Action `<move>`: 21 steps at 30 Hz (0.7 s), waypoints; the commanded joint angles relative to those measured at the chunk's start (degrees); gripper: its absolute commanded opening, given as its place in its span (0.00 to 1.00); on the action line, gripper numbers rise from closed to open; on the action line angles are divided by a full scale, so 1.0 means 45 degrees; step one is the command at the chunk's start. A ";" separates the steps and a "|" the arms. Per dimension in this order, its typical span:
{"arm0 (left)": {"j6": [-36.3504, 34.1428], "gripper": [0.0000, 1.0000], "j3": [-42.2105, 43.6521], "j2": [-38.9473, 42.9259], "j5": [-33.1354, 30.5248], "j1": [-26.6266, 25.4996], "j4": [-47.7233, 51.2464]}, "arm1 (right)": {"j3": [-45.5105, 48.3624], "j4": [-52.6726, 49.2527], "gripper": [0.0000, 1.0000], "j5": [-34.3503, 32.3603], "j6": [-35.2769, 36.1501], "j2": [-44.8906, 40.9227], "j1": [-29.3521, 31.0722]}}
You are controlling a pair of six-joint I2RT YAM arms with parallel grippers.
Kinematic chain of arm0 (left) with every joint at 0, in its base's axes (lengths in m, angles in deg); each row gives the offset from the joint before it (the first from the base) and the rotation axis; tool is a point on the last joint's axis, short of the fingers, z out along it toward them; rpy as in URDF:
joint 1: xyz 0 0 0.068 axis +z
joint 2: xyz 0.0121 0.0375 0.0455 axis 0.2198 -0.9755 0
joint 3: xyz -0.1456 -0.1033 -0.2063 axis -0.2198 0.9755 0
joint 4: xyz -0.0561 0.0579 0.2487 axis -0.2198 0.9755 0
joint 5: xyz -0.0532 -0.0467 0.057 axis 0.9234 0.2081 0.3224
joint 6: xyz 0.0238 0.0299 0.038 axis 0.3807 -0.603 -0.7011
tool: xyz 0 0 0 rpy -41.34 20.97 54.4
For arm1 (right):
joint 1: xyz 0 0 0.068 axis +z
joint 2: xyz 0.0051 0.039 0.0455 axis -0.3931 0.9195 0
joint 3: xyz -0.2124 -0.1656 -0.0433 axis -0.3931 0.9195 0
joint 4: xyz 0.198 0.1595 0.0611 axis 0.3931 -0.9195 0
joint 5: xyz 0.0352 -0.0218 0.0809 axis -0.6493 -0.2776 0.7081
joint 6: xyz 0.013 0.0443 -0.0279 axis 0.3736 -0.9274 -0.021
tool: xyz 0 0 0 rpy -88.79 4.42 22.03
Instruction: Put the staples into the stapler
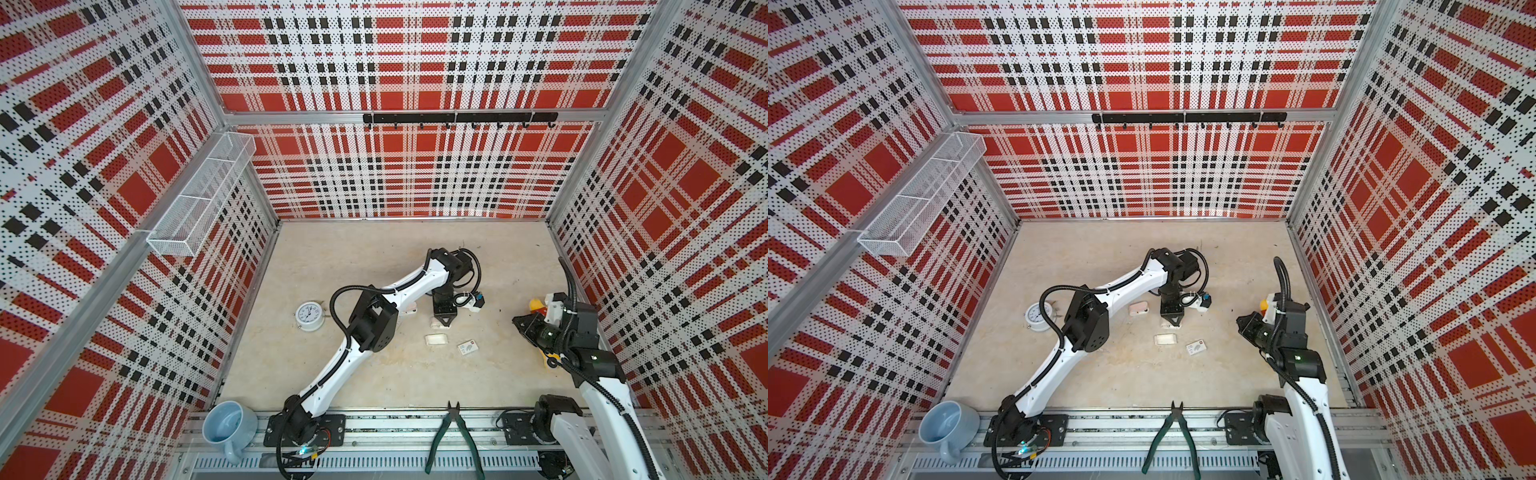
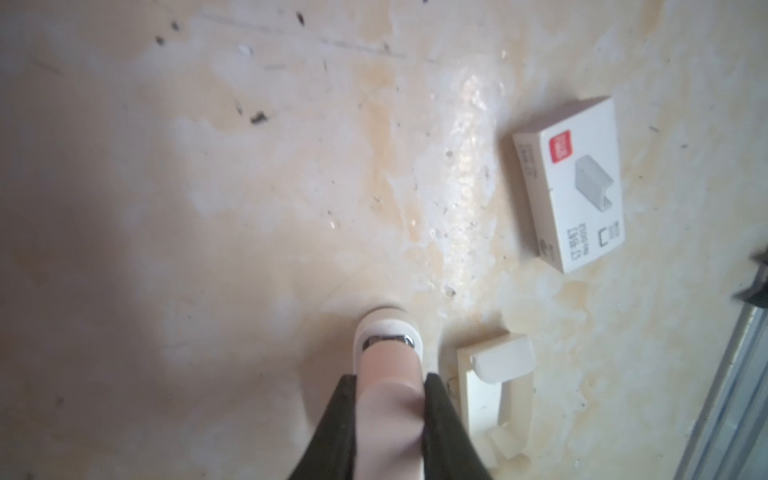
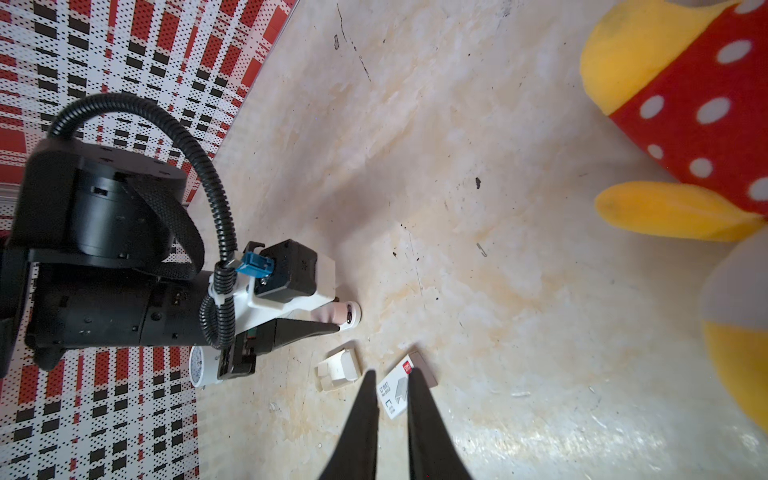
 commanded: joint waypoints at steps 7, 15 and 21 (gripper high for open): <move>0.1170 0.16 0.1859 0.1082 -0.0491 0.0044 -0.2057 | 0.0136 0.0429 0.16 -0.0151 -0.0007 -0.0003 -0.0038; 0.1994 0.16 0.3500 0.2490 -0.1583 -0.0115 -0.4856 | 0.0179 0.0418 0.16 -0.0270 -0.0046 -0.0042 -0.0038; 0.2115 0.16 0.5100 0.3584 -0.2165 -0.0173 -0.6974 | 0.0146 0.0360 0.16 -0.0374 -0.0044 -0.0022 -0.0038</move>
